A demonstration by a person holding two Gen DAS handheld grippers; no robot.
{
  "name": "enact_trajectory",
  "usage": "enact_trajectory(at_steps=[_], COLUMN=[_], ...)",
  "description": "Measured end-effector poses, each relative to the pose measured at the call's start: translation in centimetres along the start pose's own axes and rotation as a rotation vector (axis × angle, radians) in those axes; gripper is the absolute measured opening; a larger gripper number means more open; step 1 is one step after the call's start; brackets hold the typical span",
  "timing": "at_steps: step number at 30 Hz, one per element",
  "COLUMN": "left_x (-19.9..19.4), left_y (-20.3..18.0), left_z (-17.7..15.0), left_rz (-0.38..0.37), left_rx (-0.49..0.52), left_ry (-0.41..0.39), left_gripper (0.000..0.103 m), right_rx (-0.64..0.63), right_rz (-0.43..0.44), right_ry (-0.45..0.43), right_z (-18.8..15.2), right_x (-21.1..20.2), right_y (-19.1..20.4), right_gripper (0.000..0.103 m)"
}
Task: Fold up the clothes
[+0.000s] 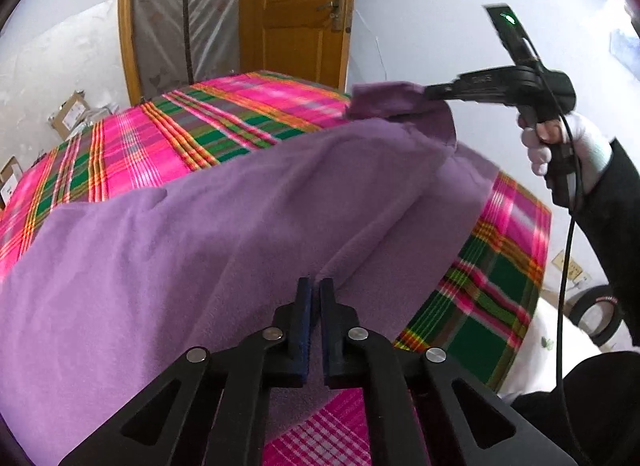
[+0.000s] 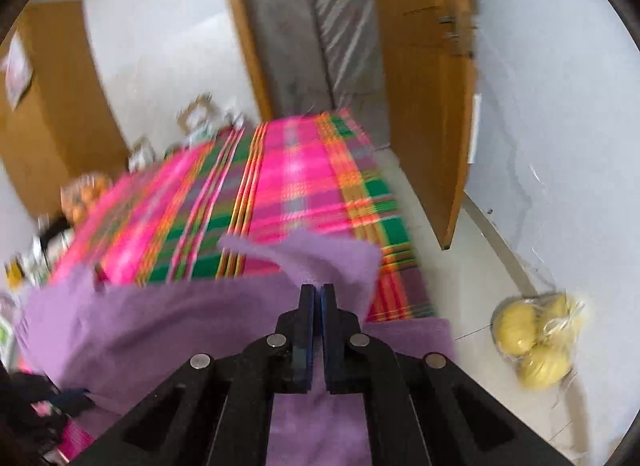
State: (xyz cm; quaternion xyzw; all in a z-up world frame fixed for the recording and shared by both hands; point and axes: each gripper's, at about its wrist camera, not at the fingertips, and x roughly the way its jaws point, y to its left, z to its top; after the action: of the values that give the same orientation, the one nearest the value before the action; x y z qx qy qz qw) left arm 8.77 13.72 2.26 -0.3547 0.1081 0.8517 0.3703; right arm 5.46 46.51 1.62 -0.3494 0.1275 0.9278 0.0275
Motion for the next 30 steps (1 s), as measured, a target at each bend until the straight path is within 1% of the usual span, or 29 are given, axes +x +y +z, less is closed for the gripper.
enact_trajectory(at_steps=[2, 5, 8, 12, 14, 15, 16, 17, 19, 22, 25, 28, 30], left_x=[-0.8, -1.6, -2.0, -1.0, -0.6, -0.5, -0.4, -0.3, -0.1, 0.2, 0.5, 0.6, 0.6], left_y=[0.2, 0.5, 0.5, 0.3, 0.3, 0.2, 0.3, 0.3, 0.5, 0.8, 0.9, 1.0, 1.0], left_z=[0.2, 0.3, 0.0, -0.7, -0.9, -1.0, -1.1, -1.1, -1.2, -1.3, -1.5, -1.5, -1.4], left_rz=[-0.014, -0.038, -0.058, -0.065, -0.067, -0.068, -0.068, -0.068, -0.068, -0.068, -0.07, -0.07, -0.068], left_rx=[-0.011, -0.027, -0.033, -0.031, -0.031, -0.032, -0.035, -0.039, -0.05, -0.065, -0.079, -0.082, -0.081], left_ry=[-0.021, -0.041, -0.042, -0.002, 0.013, 0.016, 0.017, 0.018, 0.021, 0.028, 0.033, 0.034, 0.035], left_gripper=[0.003, 0.003, 0.003, 0.003, 0.003, 0.003, 0.003, 0.003, 0.003, 0.003, 0.003, 0.003, 0.003], right_rx=[0.085, 0.192, 0.295, 0.358, 0.344, 0.314, 0.278, 0.228, 0.123, -0.077, -0.273, -0.388, -0.42], right_rz=[0.011, 0.019, 0.026, 0.004, -0.018, -0.034, -0.05, -0.069, -0.108, -0.167, -0.237, -0.291, -0.3], right_ry=[-0.029, -0.026, -0.021, 0.045, 0.069, 0.068, 0.066, 0.059, 0.045, 0.046, 0.057, 0.061, 0.054], right_z=[-0.3, -2.3, -4.2, -7.1, -7.8, -7.8, -7.8, -7.6, -7.2, -6.8, -7.0, -7.1, -6.8], right_x=[-1.7, -3.1, -4.4, -4.0, -3.6, -3.7, -3.8, -3.9, -4.0, -3.5, -2.5, -1.3, -0.8], right_y=[-1.8, -4.0, -6.2, -8.2, -8.4, -8.1, -7.7, -7.0, -5.5, -2.8, -0.4, 1.0, 1.6], right_gripper=[0.003, 0.003, 0.003, 0.003, 0.007, 0.008, 0.015, 0.027, 0.035, 0.038, 0.042, 0.042, 0.042])
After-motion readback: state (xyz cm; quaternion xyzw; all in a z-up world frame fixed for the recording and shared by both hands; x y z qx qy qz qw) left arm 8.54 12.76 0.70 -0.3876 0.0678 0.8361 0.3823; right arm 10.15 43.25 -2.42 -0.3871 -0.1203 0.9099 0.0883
